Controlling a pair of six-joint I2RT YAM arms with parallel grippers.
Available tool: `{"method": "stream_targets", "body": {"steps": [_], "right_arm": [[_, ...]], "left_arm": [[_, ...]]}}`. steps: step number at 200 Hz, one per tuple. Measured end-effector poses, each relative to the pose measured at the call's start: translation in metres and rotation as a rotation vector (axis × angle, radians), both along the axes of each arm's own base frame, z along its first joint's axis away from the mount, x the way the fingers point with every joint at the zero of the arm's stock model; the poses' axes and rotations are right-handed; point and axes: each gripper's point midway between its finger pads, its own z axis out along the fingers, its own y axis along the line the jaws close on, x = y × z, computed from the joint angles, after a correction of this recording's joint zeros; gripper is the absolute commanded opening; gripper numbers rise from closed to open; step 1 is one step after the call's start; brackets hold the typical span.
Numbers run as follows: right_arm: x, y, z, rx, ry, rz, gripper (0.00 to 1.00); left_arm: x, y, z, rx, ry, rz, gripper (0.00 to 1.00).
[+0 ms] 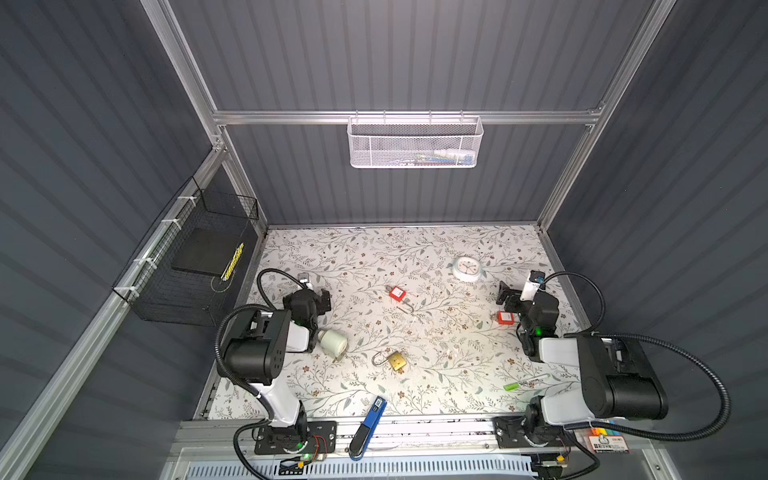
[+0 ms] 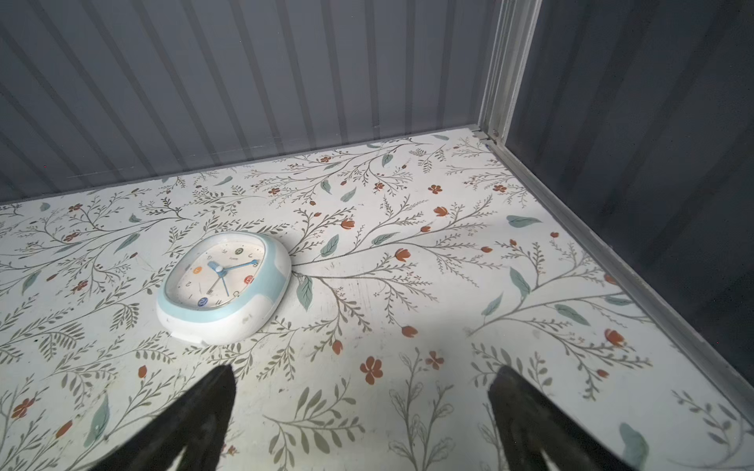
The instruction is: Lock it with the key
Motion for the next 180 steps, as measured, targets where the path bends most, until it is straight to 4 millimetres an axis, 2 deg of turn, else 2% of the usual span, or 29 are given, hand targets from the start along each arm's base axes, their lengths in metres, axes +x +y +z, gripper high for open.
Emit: {"method": "stream_targets", "body": {"steps": [154, 180], "right_arm": [[0.0000, 0.0000, 0.0000, 0.000, 0.000, 0.000, 0.99], [0.0002, 0.0014, 0.0003, -0.003, -0.001, 0.009, 0.99]], "left_arm": [[-0.0001, 0.0000, 0.0000, 0.000, 0.000, 0.000, 1.00], [-0.0002, 0.0000, 0.0055, -0.001, -0.009, 0.000, 1.00]]}}
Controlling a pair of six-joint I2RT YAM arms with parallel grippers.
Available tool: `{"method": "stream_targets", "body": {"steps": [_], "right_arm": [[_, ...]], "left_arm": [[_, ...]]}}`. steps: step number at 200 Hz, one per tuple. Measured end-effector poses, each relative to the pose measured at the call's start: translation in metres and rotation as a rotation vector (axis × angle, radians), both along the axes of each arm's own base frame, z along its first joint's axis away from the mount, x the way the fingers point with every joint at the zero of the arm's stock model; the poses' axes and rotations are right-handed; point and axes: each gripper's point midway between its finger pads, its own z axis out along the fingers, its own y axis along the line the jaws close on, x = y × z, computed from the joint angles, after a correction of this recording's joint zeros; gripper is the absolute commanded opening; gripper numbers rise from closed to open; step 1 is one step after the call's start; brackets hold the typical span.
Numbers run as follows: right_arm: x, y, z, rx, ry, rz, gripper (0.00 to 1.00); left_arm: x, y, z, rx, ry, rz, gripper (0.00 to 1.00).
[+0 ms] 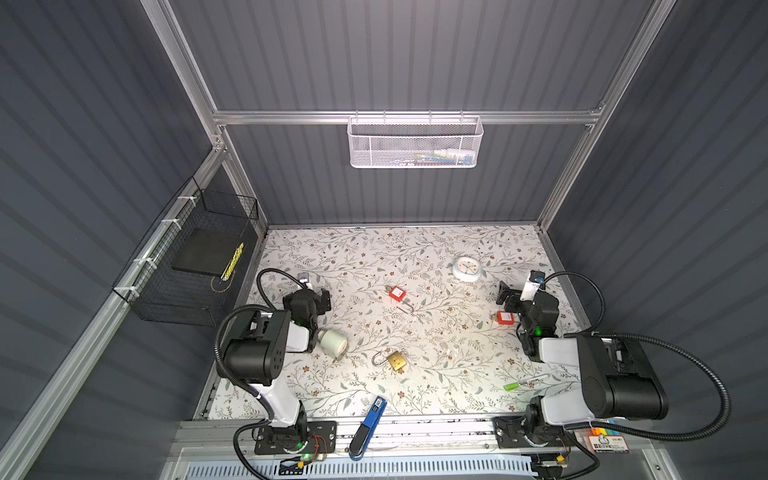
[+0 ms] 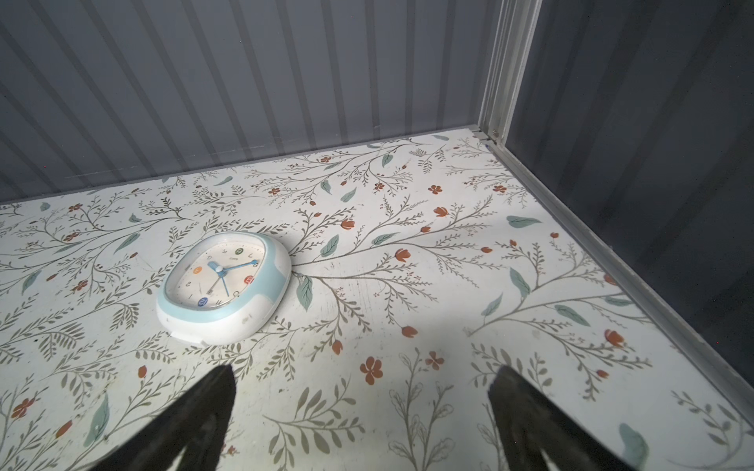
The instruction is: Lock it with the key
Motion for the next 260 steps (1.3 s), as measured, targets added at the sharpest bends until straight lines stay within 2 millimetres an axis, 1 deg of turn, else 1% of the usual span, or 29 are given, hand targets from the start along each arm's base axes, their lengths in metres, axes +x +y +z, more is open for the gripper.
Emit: {"method": "stream_targets", "body": {"steps": [19, 33, 45, 62, 76, 85, 94, 110, 121, 139, 154, 169, 182, 192, 204, 219, 238, 260], "right_arm": [[-0.001, 0.006, 0.004, -0.006, -0.010, 0.034, 0.99], [-0.004, 0.012, 0.014, -0.020, -0.027, 0.063, 0.99], [-0.007, 0.021, 0.026, -0.041, -0.043, 0.100, 0.99], [-0.009, 0.044, 0.043, -0.080, -0.059, 0.177, 0.99], [-0.011, 0.072, 0.060, -0.113, -0.076, 0.265, 0.99], [-0.014, 0.090, 0.070, -0.124, -0.088, 0.329, 0.99], [-0.021, 0.110, 0.079, -0.131, -0.101, 0.400, 0.99], [-0.037, 0.146, 0.092, -0.140, -0.124, 0.535, 0.99], [-0.049, 0.169, 0.095, -0.140, -0.127, 0.627, 0.99], [-0.072, 0.210, 0.086, -0.133, -0.098, 0.789, 0.99], [-0.092, 0.241, 0.068, -0.129, -0.047, 0.921, 0.99], [-0.113, 0.272, 0.038, -0.154, 0.040, 1.054, 0.99], [-0.130, 0.292, 0.012, -0.193, 0.120, 1.153, 0.99], [-0.143, 0.306, -0.002, -0.228, 0.166, 1.225, 0.99], [-0.156, 0.319, -0.015, -0.273, 0.204, 1.299, 0.99], [-0.166, 0.330, -0.025, -0.330, 0.237, 1.365, 0.99], [-0.174, 0.341, -0.034, -0.401, 0.266, 1.426, 0.99], [-0.179, 0.346, -0.046, -0.478, 0.295, 1.457, 0.99]], "left_arm": [[-0.002, 0.002, 0.016, 0.002, -0.014, 0.010, 1.00], [-0.003, 0.004, 0.030, -0.002, -0.017, 0.028, 1.00], [0.000, 0.006, 0.043, -0.015, -0.008, 0.047, 1.00], [0.009, 0.007, 0.061, -0.045, 0.021, 0.081, 1.00], [0.016, 0.007, 0.069, -0.077, 0.063, 0.103, 1.00], [0.016, 0.005, 0.070, -0.098, 0.092, 0.106, 1.00], [0.014, 0.002, 0.067, -0.123, 0.124, 0.106, 1.00], [0.003, -0.003, 0.051, -0.161, 0.198, 0.105, 1.00], [-0.006, -0.006, 0.040, -0.184, 0.242, 0.111, 1.00], [-0.019, -0.008, 0.035, -0.219, 0.273, 0.118, 1.00], [-0.025, -0.010, 0.039, -0.242, 0.271, 0.115, 1.00], [-0.026, -0.012, 0.046, -0.263, 0.255, 0.107, 1.00], [-0.027, -0.013, 0.048, -0.270, 0.253, 0.102, 1.00], [-0.029, -0.014, 0.048, -0.271, 0.258, 0.100, 1.00], [-0.031, -0.014, 0.047, -0.272, 0.267, 0.099, 1.00], [-0.034, -0.014, 0.048, -0.271, 0.272, 0.097, 1.00], [-0.037, -0.014, 0.054, -0.271, 0.262, 0.094, 1.00], [-0.039, -0.015, 0.059, -0.277, 0.250, 0.087, 1.00]]}}
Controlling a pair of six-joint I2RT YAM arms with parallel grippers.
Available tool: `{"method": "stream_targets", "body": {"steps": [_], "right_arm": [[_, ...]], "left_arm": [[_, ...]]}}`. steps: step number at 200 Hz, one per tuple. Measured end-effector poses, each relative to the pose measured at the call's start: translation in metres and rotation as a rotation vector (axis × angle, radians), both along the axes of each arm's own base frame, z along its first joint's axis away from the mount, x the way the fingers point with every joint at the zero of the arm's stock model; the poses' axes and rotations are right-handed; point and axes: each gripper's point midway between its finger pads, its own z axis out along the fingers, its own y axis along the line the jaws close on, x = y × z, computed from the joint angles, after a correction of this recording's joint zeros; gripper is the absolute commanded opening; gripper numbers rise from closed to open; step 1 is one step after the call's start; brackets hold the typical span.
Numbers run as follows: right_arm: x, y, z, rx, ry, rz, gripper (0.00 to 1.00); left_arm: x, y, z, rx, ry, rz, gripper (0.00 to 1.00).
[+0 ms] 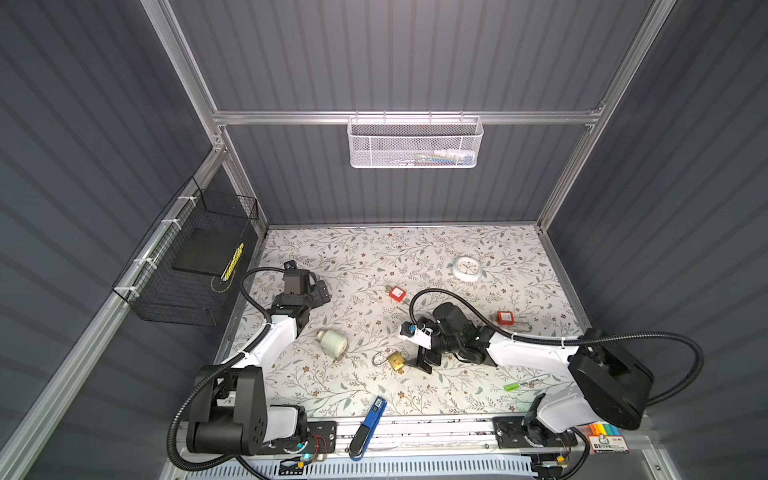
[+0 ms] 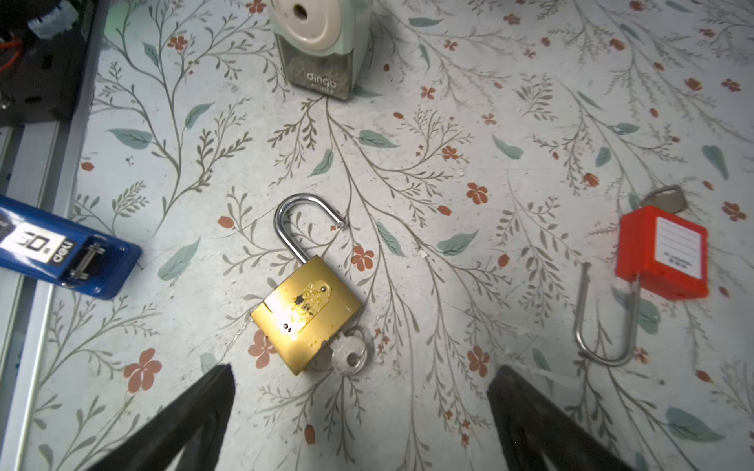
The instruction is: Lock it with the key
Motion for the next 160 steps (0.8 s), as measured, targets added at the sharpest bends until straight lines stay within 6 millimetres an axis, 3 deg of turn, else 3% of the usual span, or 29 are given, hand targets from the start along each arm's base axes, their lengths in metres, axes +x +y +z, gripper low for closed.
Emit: {"method": "stream_targets", "body": {"steps": [57, 117, 160], "right_arm": [[-0.003, 0.003, -0.030, -0.127, 0.017, 0.037, 0.99], [0.008, 0.019, -0.039, -0.154, 0.030, 0.058, 0.99], [0.014, 0.035, -0.039, -0.143, 0.038, 0.078, 0.99]], "left_arm": [[-0.005, 0.000, 0.001, -0.002, 0.007, -0.003, 1.00], [-0.010, 0.000, 0.012, -0.007, -0.014, -0.006, 1.00], [-0.015, 0.000, 0.009, -0.007, 0.007, -0.008, 1.00]]}}
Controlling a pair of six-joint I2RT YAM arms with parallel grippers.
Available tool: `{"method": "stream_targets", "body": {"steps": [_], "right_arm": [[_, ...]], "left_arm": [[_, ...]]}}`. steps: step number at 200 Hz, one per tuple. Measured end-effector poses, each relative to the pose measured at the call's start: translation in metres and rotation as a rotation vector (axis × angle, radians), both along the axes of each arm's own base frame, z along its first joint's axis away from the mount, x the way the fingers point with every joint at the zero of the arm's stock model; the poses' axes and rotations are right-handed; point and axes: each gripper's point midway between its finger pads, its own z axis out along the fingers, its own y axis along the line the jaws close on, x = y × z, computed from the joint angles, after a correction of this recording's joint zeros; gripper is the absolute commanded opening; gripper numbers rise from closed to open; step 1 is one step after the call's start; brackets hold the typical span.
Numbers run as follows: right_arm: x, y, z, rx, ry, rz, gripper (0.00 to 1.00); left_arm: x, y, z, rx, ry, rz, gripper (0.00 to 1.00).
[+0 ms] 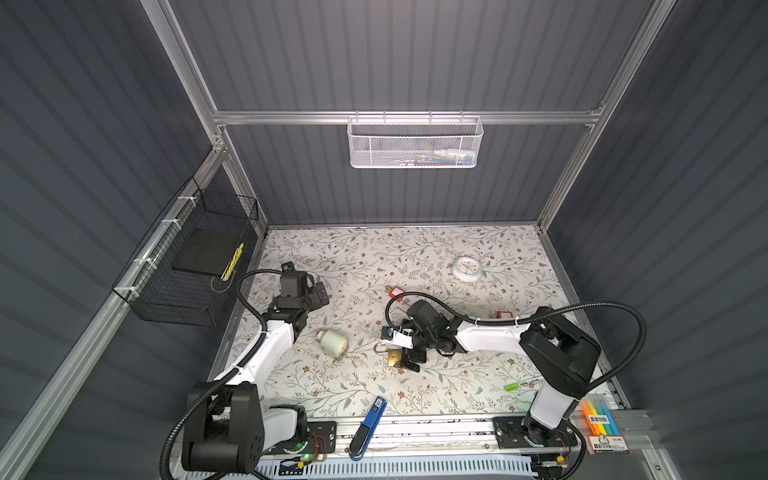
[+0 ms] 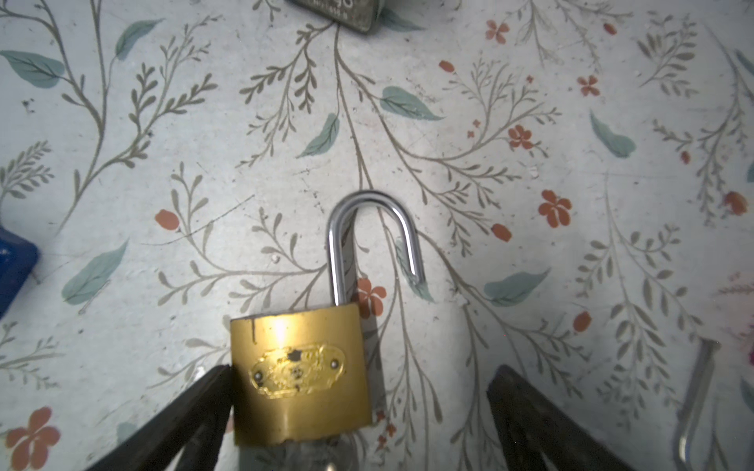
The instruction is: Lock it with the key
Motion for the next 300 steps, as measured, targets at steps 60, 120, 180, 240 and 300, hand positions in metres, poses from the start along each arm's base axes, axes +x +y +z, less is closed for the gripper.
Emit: {"method": "stream_targets", "body": {"steps": [60, 120, 180, 240, 300], "right_arm": [[0.001, 0.012, -0.002, 0.009, 0.039, 0.023, 0.93], [-0.014, 0.001, -0.007, -0.015, 0.082, 0.012, 0.78], [-0.019, 0.002, -0.010, -0.011, 0.095, -0.003, 0.55], [-0.015, 0.002, -0.009, -0.004, 0.074, -0.037, 0.44], [0.032, -0.026, 0.024, 0.098, 0.073, -0.257, 0.46]], "left_arm": [[-0.005, -0.004, -0.004, -0.018, 0.027, -0.013, 1.00], [-0.006, -0.008, -0.002, -0.066, 0.020, -0.011, 1.00], [-0.008, -0.023, -0.003, -0.168, 0.029, -0.028, 1.00], [-0.009, -0.038, 0.019, -0.268, -0.006, -0.063, 0.95], [-0.006, -0.080, 0.028, -0.417, 0.004, -0.195, 0.86]]}}
